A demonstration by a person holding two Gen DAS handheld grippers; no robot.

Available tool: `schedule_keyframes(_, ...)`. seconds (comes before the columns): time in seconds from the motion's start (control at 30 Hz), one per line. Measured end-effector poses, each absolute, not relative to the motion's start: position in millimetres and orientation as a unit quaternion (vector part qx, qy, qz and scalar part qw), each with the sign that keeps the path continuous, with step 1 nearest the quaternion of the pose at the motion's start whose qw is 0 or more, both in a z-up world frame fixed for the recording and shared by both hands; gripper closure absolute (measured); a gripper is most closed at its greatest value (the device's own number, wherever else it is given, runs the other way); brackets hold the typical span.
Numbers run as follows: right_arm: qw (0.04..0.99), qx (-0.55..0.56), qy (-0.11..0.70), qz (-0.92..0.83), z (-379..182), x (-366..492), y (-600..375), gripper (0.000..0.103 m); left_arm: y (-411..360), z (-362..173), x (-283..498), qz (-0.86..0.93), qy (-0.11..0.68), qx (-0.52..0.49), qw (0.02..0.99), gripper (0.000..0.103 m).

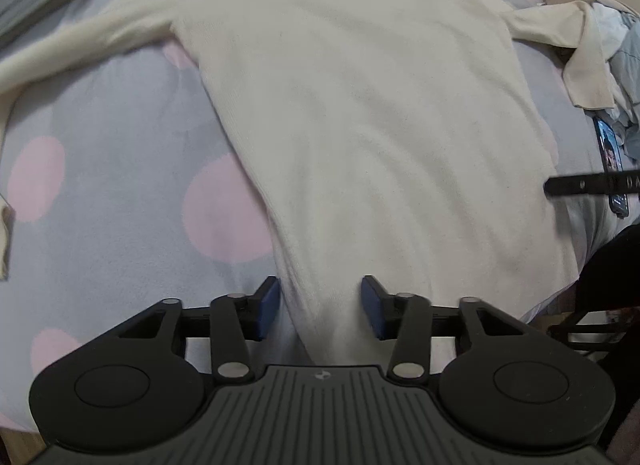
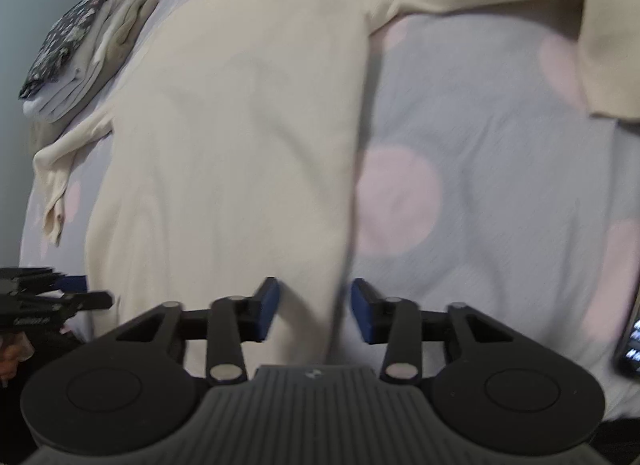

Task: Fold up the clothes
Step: 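Grasp the sweater hem with the left tool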

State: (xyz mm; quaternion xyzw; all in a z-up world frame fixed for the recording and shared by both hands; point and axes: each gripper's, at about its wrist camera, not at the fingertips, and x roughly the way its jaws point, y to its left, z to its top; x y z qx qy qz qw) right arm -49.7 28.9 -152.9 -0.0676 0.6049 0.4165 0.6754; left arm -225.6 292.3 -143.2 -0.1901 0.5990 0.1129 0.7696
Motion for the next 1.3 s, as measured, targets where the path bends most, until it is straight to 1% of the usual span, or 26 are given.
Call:
schedule_keyframes(0.07,0.678,-0.066,0.598,0.423,-149,-57,31,0.087,293,-145,-226,0.117,0.605,-0.190,0.764,0.081)
schedule_keyframes(0.1,0.680,-0.060,0.594,0.426,-146,-59,32,0.091,293,-146,-226,0.119,0.608,-0.190,0.762,0.084)
schedule_keyframes(0.17,0.680,-0.040,0.587,0.438,-137,-61,38,0.091,294,-147,-227,0.120,0.611,-0.190,0.759,0.086)
schedule_keyframes(0.3,0.677,-0.016,0.562,0.474,-116,-68,65,0.092,292,-149,-225,0.118,0.615,-0.184,0.757,0.088)
schedule_keyframes(0.47,0.664,-0.004,0.555,0.501,-113,-78,124,0.091,289,-151,-223,0.116,0.620,-0.178,0.756,0.088)
schedule_keyframes(0.53,0.656,-0.012,0.564,0.502,-124,-82,148,0.090,290,-152,-225,0.116,0.619,-0.182,0.755,0.088)
schedule_keyframes(0.6,0.647,-0.024,0.575,0.501,-138,-85,167,0.083,292,-153,-227,0.115,0.617,-0.189,0.755,0.088)
schedule_keyframes(0.73,0.637,-0.020,0.587,0.499,-148,-83,171,0.080,297,-154,-231,0.113,0.613,-0.202,0.755,0.088)
schedule_keyframes(0.83,0.643,-0.004,0.581,0.498,-134,-73,155,0.069,297,-155,-229,0.112,0.614,-0.204,0.754,0.088)
schedule_keyframes(0.87,0.650,0.002,0.575,0.496,-128,-70,149,0.064,297,-155,-229,0.111,0.615,-0.204,0.754,0.088)
schedule_keyframes(1.03,0.668,0.042,0.567,0.481,-107,-58,120,0.063,297,-153,-225,0.111,0.617,-0.201,0.753,0.088)
schedule_keyframes(1.17,0.658,0.060,0.581,0.475,-112,-67,117,0.062,295,-153,-219,0.111,0.618,-0.199,0.752,0.088)
schedule_keyframes(1.3,0.643,0.057,0.598,0.475,-124,-80,134,0.063,294,-153,-213,0.112,0.619,-0.198,0.752,0.088)
